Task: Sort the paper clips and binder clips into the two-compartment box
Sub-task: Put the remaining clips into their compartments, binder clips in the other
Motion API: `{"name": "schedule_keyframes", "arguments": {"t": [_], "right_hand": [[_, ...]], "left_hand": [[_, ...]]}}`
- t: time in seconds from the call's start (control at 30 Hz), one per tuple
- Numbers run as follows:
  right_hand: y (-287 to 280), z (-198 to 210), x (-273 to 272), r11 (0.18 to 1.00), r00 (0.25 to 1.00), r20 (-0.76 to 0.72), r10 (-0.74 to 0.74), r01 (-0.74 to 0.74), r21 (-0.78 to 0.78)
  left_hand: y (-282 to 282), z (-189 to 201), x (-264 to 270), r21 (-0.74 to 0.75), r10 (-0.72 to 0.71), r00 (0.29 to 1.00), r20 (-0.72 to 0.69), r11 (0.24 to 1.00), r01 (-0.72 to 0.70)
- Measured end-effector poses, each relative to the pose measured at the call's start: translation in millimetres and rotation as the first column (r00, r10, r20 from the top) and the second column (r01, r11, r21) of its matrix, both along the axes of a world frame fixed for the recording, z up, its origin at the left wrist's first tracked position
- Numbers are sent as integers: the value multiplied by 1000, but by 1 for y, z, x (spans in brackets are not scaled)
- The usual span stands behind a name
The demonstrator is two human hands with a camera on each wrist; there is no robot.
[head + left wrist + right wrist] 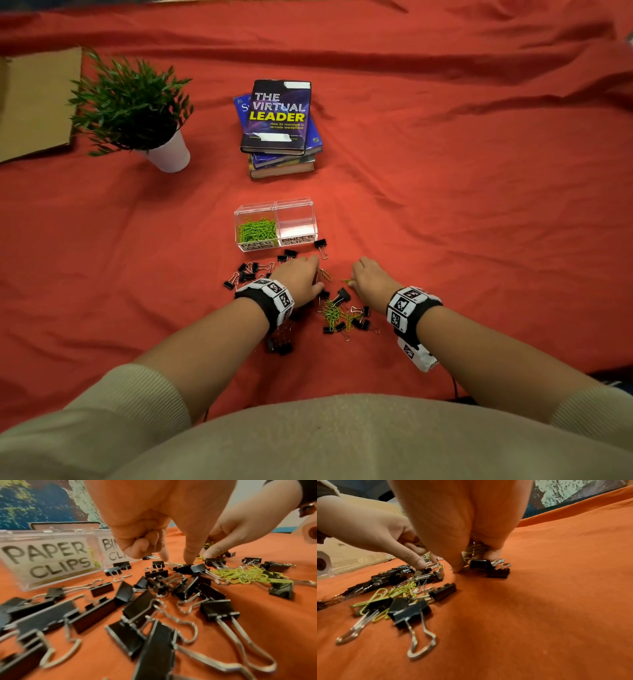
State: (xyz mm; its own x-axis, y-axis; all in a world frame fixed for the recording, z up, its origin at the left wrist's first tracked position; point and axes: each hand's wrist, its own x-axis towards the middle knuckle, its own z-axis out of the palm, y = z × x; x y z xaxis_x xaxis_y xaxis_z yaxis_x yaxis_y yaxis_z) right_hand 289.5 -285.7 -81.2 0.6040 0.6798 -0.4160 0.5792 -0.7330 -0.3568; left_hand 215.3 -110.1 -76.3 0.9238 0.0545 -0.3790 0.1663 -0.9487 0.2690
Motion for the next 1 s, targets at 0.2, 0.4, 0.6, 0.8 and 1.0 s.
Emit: {"name": "schedule_keyframes", "arguments": {"t": [0.2, 0.4, 0.6, 0.8, 1.0], "right_hand": [[0, 8, 1, 981, 973, -141, -181, 188, 37], [-9, 16, 16, 849, 824, -423, -377, 490, 199], [-11, 32, 23, 642, 458, -782, -422, 760, 99], [5, 18, 19, 819, 737, -484, -472, 570, 70], [22, 9, 11, 982, 973, -147, -179, 169, -79]], "left_hand": [[-1, 5, 3, -43, 6, 1000, 26, 999, -5], [-14, 3, 16, 28, -100, 995, -13, 995, 100], [-18, -2, 17, 54, -116, 991, -63, 991, 119], [-16, 10, 9, -204, 147, 989, -25, 968, -149], [0, 18, -4, -435, 407, 906, -113, 800, -413]]}}
